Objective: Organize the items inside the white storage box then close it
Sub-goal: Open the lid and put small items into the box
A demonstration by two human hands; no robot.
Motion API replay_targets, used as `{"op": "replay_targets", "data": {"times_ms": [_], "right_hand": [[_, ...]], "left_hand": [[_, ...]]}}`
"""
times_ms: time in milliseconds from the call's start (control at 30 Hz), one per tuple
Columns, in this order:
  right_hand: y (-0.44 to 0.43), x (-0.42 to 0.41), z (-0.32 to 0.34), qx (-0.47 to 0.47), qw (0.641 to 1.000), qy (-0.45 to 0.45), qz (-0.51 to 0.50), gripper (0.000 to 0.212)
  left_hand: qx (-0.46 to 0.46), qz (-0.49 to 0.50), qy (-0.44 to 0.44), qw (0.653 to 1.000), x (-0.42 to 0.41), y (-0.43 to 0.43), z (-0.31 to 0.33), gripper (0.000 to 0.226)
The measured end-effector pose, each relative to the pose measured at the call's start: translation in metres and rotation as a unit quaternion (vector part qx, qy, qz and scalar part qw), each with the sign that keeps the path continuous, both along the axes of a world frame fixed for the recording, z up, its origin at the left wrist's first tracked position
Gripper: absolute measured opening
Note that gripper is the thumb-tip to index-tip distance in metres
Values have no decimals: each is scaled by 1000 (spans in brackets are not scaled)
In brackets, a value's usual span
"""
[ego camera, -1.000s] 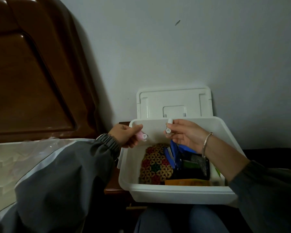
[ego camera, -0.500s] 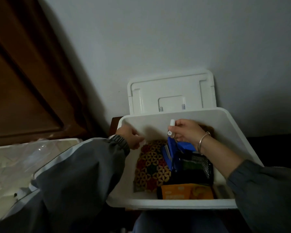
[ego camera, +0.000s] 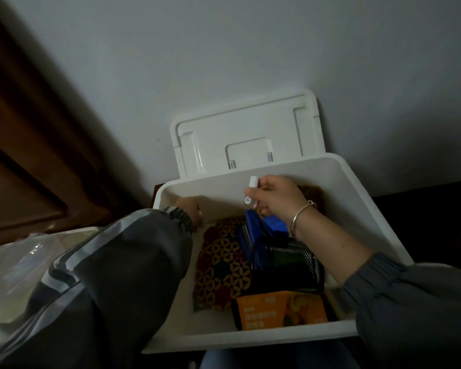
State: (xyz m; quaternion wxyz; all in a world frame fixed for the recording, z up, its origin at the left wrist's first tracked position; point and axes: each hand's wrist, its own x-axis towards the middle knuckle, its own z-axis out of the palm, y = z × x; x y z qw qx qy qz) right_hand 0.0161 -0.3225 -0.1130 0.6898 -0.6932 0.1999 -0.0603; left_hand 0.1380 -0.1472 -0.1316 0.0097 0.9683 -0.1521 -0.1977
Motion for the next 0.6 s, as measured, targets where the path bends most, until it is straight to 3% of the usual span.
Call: {"op": "replay_targets", "data": {"times_ms": [300,600], "right_hand": [[1,2,-8,-32,999,-6,-10,16],[1,2,-9,-65,998,2,-6,22]], "left_hand": [[91,-89,-57,990,1,1,-22,32],[132,-127,-79,980,3,-2,-22,32]]}}
